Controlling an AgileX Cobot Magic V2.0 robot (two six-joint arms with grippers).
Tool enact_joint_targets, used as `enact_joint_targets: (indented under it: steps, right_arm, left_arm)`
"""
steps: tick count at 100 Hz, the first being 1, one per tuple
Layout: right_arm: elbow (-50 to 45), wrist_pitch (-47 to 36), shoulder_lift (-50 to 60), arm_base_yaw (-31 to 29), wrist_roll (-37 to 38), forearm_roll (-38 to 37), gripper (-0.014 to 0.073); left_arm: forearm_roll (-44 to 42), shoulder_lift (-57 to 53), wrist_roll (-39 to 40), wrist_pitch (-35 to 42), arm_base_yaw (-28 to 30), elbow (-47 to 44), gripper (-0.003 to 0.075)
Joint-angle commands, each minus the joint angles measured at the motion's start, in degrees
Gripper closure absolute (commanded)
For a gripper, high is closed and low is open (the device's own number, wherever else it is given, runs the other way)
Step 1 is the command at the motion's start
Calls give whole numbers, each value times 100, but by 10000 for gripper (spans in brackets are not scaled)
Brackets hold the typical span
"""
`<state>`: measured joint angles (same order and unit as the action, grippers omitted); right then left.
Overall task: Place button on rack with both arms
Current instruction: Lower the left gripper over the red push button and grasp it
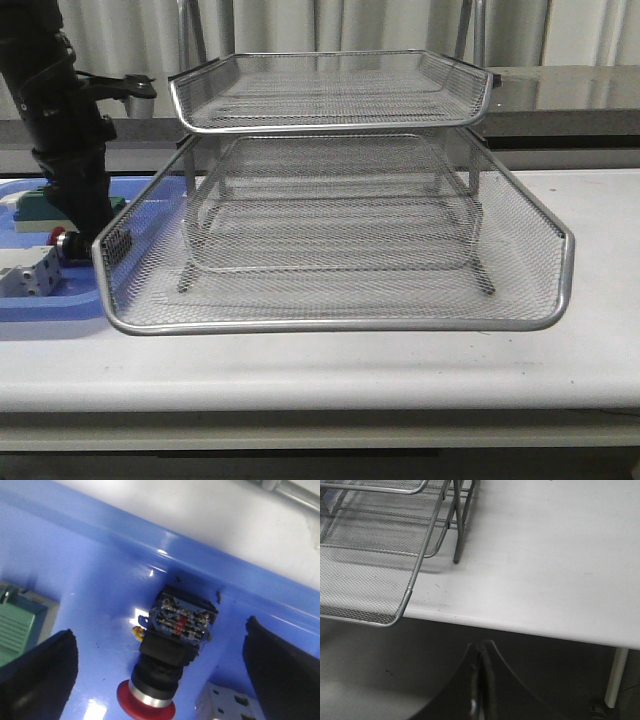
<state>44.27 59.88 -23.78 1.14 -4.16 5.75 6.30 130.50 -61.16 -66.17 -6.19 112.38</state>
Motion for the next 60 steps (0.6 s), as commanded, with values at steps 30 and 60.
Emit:
enact_joint_targets:
  steps: [30, 60]
  right_arm:
    - [137, -342, -47, -31, -30, -8, 664]
    - [137, -342, -47, -31, -30, -8, 664]
  left_arm:
    - [42, -72, -26, 273, -18, 171, 80]
    - [42, 85, -26, 273, -18, 171, 80]
